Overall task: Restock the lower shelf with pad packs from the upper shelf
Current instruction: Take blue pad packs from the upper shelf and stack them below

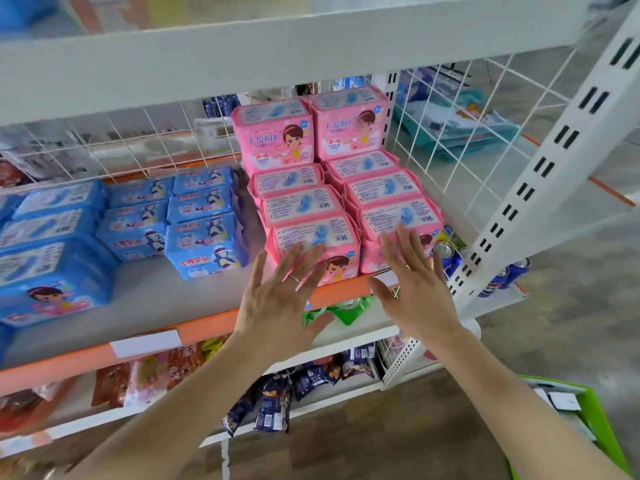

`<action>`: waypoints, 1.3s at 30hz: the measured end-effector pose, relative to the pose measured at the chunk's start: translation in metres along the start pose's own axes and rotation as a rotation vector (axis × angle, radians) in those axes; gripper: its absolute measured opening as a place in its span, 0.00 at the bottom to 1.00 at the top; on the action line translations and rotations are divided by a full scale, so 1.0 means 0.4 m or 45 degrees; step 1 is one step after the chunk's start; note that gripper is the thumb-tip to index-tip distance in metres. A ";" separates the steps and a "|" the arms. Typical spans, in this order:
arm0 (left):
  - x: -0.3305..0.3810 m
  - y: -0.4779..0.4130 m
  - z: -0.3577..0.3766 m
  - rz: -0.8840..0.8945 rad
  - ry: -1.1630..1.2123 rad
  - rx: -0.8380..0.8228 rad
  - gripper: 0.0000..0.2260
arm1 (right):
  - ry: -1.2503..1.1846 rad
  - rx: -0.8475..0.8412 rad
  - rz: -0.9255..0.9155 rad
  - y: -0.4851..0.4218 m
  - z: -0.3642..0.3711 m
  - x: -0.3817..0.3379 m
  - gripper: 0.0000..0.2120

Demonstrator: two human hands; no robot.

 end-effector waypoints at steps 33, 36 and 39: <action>-0.316 0.576 -0.296 -0.400 0.023 0.401 0.38 | -0.151 0.211 -0.490 0.105 -0.265 -0.605 0.37; -0.368 0.646 -0.313 -0.429 0.035 0.427 0.39 | -0.153 0.185 -0.526 0.119 -0.266 -0.696 0.38; -0.426 0.711 -0.328 -0.445 0.023 0.457 0.39 | -0.151 0.196 -0.546 0.130 -0.269 -0.782 0.37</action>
Point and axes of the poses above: each hand's wrist, its own y-axis away from the middle knuckle, its own z-axis out of the palm, x = y × z, the point moved 4 cm from there along -y, towards the middle knuckle, and after that the axes turned 9 degrees about -x, right-handed, at the moved point
